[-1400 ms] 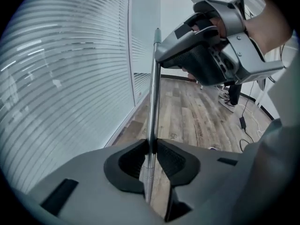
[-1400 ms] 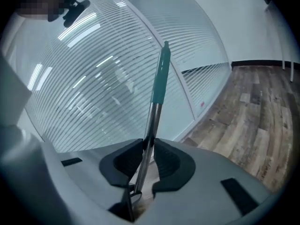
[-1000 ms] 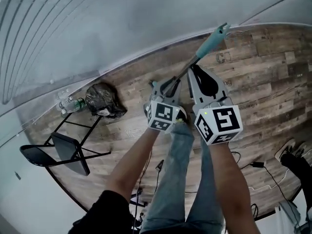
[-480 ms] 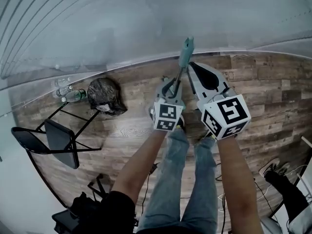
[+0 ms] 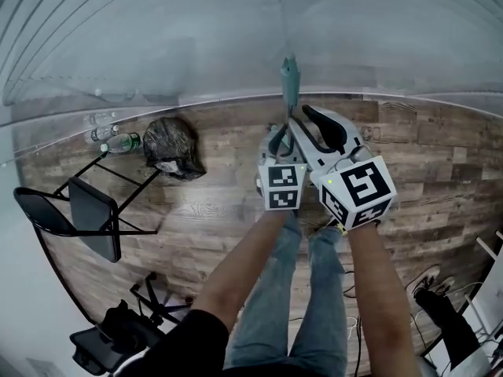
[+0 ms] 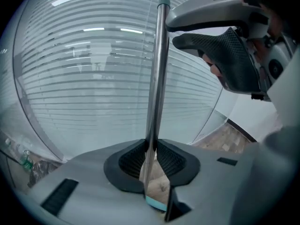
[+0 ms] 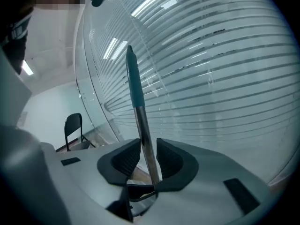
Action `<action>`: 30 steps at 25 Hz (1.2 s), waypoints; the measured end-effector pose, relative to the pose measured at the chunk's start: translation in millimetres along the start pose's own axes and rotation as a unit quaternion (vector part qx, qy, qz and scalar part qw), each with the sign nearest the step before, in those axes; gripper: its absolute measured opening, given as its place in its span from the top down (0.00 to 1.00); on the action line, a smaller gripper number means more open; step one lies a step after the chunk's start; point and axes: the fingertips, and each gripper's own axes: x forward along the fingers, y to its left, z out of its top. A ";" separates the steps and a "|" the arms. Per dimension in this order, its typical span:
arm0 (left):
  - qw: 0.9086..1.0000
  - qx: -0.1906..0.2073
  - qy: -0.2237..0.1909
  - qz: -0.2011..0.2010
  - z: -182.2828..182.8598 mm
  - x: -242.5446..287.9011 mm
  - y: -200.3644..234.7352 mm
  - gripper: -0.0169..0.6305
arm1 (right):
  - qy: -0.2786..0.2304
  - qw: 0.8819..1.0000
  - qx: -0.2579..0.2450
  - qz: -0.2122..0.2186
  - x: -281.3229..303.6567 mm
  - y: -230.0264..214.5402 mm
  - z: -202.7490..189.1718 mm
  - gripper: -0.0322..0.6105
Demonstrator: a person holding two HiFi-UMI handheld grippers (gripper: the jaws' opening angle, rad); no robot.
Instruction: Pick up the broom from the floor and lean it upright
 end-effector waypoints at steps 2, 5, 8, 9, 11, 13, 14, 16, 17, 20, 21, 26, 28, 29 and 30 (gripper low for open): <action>1.000 -0.017 0.000 0.015 2.2 -1.4 3.6 0.84 | 0.009 1.000 -0.014 0.008 7.3 7.0 1.0 0.77; 0.998 -0.046 0.002 0.030 1.6 -2.7 6.7 0.84 | 0.021 0.998 -0.054 0.012 14.9 16.4 2.2 0.77; 0.998 -0.057 0.002 0.033 2.0 -0.8 8.9 0.84 | 0.026 0.996 -0.080 0.005 21.0 18.0 1.5 0.78; 0.998 -0.054 0.004 0.035 2.9 -0.4 9.9 0.84 | 0.025 0.996 -0.080 0.003 22.6 16.6 0.5 0.79; 0.998 -0.051 0.007 0.036 2.4 1.2 9.4 0.84 | 0.023 0.997 -0.067 0.001 24.0 11.8 -1.6 0.79; 0.998 -0.048 0.007 0.036 0.6 3.0 7.7 0.84 | 0.025 0.998 -0.051 -0.004 24.6 6.6 -3.6 0.79; 0.998 -0.044 0.006 0.036 -0.4 4.0 7.1 0.84 | 0.027 0.999 -0.047 -0.007 25.2 4.3 -4.7 0.80; 0.999 -0.030 0.004 0.034 -3.4 7.1 6.4 0.84 | 0.032 0.998 -0.047 -0.014 27.1 -0.6 -6.9 0.82; 0.999 -0.024 0.005 0.034 -7.5 9.7 6.6 0.84 | 0.035 0.998 -0.047 -0.016 28.7 -2.7 -8.0 0.82; 0.999 -0.010 0.009 0.029 -15.8 16.3 4.2 0.84 | 0.038 0.998 -0.046 -0.014 32.1 -5.9 -11.4 0.82; 1.000 -0.004 0.012 0.026 -15.9 17.7 1.0 0.84 | 0.038 0.998 -0.048 -0.016 31.5 -7.5 -12.3 0.82; 0.999 0.031 0.009 0.012 -11.6 21.7 -9.3 0.82 | 0.036 0.998 -0.042 -0.029 25.7 -17.0 -14.6 0.82; 0.999 0.042 0.005 0.006 -7.6 22.2 -10.2 0.79 | 0.034 0.998 -0.041 -0.030 24.4 -18.8 -14.1 0.82; 0.999 0.046 0.003 0.002 -5.6 22.2 -10.3 0.75 | 0.033 0.998 -0.040 -0.032 23.6 -19.5 -13.9 0.82; 0.999 0.049 0.001 -0.001 -4.2 21.7 -9.9 0.71 | 0.032 0.998 -0.039 -0.034 22.5 -20.2 -14.2 0.82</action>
